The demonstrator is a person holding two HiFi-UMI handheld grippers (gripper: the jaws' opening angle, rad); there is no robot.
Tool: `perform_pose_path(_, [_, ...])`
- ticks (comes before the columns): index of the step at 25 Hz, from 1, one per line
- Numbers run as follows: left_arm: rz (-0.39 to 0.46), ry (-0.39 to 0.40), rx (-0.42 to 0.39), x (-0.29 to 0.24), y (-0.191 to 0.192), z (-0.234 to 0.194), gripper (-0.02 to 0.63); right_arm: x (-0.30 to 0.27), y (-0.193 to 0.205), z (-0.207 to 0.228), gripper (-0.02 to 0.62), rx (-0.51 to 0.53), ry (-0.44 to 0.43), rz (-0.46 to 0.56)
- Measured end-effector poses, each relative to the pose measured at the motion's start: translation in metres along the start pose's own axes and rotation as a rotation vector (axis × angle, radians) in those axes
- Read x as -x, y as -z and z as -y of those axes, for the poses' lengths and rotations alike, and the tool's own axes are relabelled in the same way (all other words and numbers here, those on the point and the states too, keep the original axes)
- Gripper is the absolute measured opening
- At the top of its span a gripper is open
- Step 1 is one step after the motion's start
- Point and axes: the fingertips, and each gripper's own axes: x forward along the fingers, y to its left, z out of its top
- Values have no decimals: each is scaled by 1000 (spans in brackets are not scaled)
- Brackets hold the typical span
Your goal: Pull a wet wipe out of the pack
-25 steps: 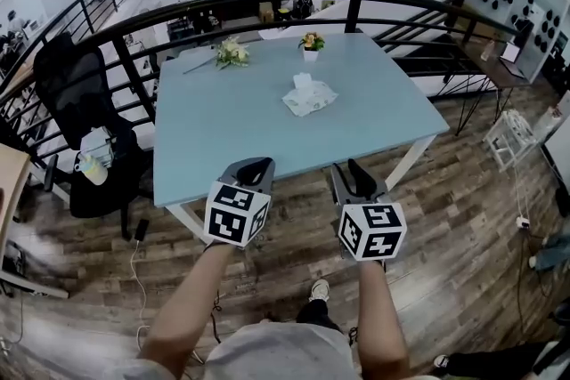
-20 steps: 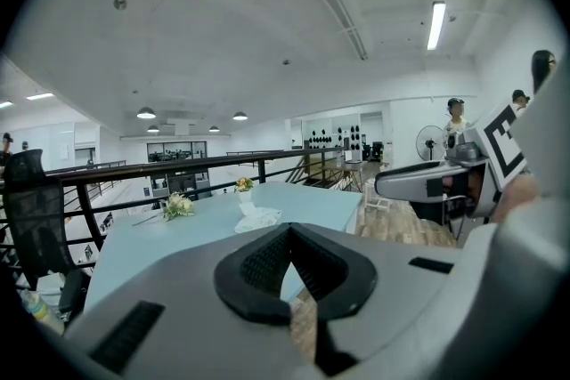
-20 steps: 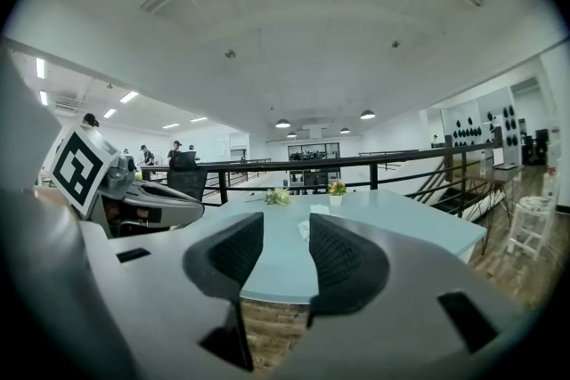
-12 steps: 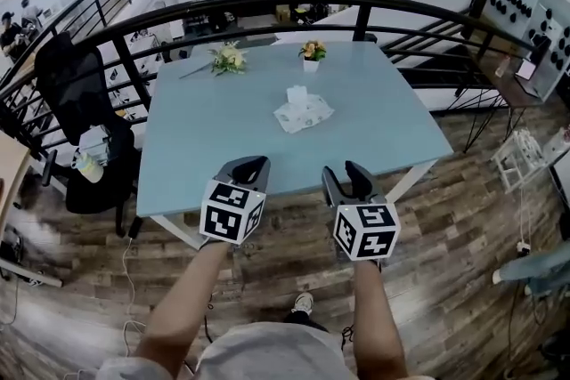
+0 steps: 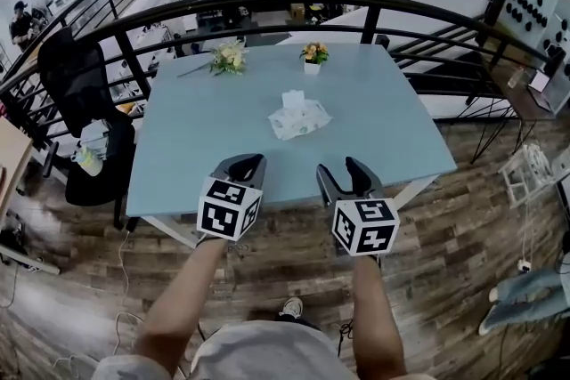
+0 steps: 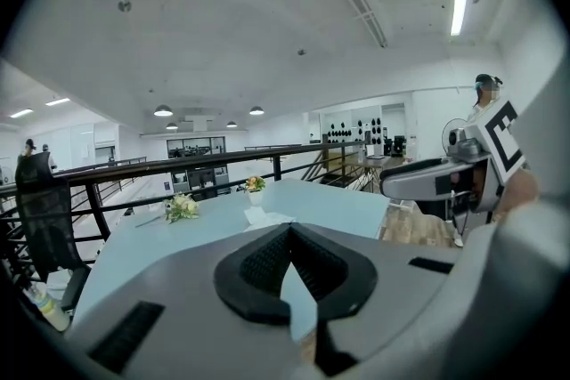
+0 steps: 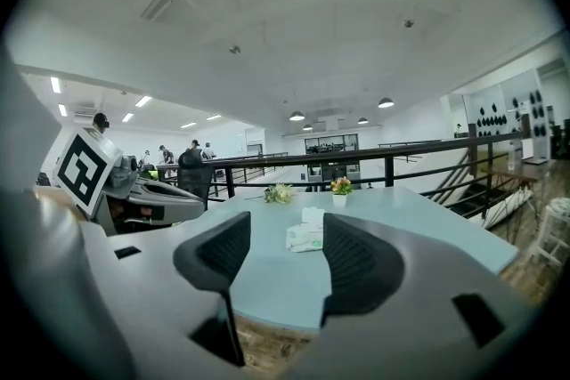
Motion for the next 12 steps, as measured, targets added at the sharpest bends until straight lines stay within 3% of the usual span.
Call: perform_pose_path(12, [-15,-63,10,-31,-11,3,-6,-25,-1,32,252,4,-68,-19])
